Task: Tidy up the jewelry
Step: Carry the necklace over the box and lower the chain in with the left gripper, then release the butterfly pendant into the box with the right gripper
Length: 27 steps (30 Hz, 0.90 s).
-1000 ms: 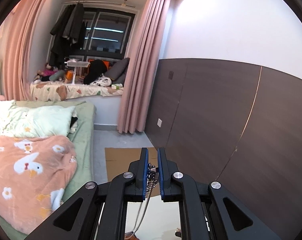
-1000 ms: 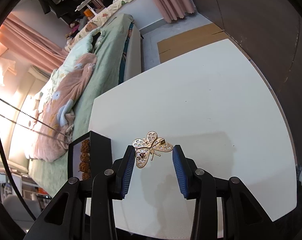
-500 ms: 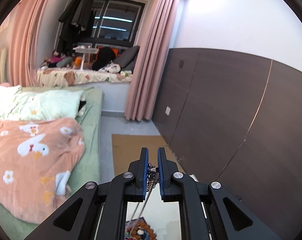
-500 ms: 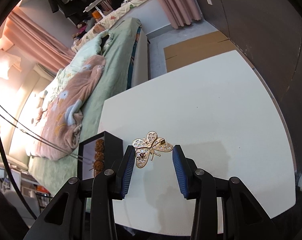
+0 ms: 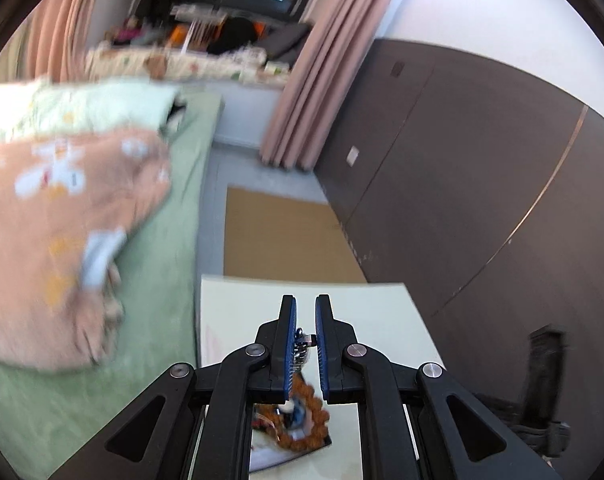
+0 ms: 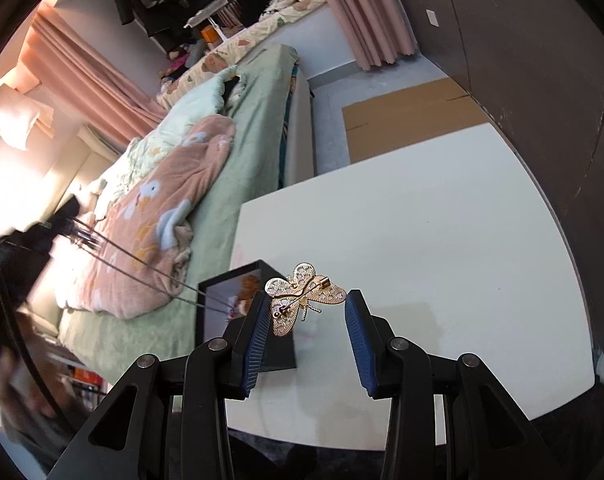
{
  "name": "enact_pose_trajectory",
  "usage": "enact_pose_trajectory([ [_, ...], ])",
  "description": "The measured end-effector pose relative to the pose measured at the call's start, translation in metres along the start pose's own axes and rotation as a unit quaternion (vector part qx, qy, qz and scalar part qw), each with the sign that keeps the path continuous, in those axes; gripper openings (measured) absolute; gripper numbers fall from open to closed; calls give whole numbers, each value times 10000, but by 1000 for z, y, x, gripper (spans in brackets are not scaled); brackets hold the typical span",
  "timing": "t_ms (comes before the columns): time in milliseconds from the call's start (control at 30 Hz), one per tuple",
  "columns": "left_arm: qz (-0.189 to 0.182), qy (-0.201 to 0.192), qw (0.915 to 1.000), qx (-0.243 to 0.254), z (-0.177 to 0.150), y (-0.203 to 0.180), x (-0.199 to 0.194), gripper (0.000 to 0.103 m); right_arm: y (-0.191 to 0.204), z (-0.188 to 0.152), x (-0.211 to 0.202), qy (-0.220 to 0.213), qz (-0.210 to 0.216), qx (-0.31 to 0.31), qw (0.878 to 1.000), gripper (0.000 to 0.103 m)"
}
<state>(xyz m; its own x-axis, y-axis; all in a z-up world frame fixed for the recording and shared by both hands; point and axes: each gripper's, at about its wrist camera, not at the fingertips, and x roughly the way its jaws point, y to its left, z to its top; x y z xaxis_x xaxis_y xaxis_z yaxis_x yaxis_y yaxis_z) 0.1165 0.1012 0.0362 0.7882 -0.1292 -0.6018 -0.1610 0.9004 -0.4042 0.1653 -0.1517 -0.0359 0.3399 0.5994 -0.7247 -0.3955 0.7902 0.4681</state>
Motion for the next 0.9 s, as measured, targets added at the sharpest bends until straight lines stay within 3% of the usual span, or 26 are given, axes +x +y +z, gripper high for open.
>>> enact_pose_trajectory([
  [100,0,435,9983,-388,-21,19,23,20,10,-3,-1,-44,-58,-41,10000,40],
  [167,11,530,9975,-471,-37,25,30,64,17,-3,-1,-94,-79,-83,9999,40],
  [233,-53,477,9977,-478,-49,29,28,76,22,-3,0,-154,-103,-151,9997,40],
  [500,124,338,9986,-395,-68,45,18,76,43,-7,14,-171,-7,-270,9995,40],
  [700,543,74,9981,-275,-72,66,6,76,63,-7,26,-166,219,-400,9988,40],
  [800,536,88,9977,-409,-73,82,2,76,74,-4,30,-273,580,-387,9972,41],
  [833,561,83,9973,-470,-73,87,0,76,80,-2,31,-262,753,-403,9960,43],
  [900,609,53,9964,-590,-73,98,-4,76,86,1,34,-268,877,-399,9950,76],
])
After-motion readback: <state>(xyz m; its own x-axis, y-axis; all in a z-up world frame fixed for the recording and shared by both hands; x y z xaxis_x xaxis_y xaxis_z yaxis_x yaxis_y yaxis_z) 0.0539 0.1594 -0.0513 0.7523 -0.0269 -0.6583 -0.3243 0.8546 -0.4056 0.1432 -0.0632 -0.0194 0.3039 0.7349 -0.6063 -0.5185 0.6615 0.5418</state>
